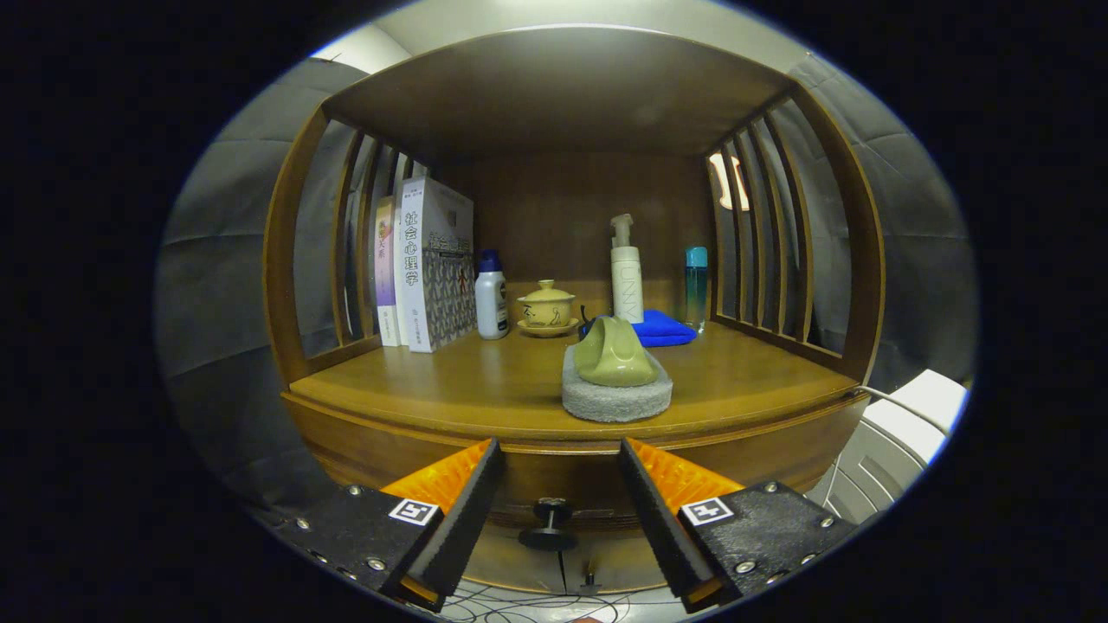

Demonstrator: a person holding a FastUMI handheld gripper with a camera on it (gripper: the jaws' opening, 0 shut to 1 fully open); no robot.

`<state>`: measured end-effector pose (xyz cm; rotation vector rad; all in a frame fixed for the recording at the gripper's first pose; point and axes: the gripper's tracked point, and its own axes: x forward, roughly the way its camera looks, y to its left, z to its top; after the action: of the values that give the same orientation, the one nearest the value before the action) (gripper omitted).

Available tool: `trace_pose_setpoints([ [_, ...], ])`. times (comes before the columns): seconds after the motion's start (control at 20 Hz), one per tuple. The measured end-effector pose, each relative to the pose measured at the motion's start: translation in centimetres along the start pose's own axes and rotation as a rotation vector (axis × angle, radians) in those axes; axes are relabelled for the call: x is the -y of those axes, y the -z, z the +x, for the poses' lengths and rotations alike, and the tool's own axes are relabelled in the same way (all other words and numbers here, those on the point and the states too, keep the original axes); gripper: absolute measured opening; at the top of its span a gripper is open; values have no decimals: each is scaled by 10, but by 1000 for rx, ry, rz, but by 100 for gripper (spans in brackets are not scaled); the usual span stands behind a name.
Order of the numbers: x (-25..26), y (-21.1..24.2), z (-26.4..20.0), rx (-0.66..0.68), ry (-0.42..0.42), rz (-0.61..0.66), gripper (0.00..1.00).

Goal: Pull open the drawer, take out the items inside it, and place them on the countertop above the cabinet.

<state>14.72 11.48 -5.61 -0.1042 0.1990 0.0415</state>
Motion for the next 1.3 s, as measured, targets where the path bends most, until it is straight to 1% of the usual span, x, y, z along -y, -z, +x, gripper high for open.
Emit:
trace_pose_setpoints([
  [0.05,1,4,-3,-21,-12,-9,92],
  [0.15,8,5,-12,-31,-29,-12,95],
  [0.3,14,5,-33,-24,-55,-6,94],
  [0.4,21,3,-43,-31,-68,21,94],
  [0.55,21,11,-53,-67,-97,52,94],
  [0.75,13,32,-74,-135,-158,76,94],
  [0.9,9,48,-90,-154,-209,61,93],
  [1.15,15,82,-111,-219,-245,64,93],
  [1.3,16,92,-122,-212,-271,63,93],
])
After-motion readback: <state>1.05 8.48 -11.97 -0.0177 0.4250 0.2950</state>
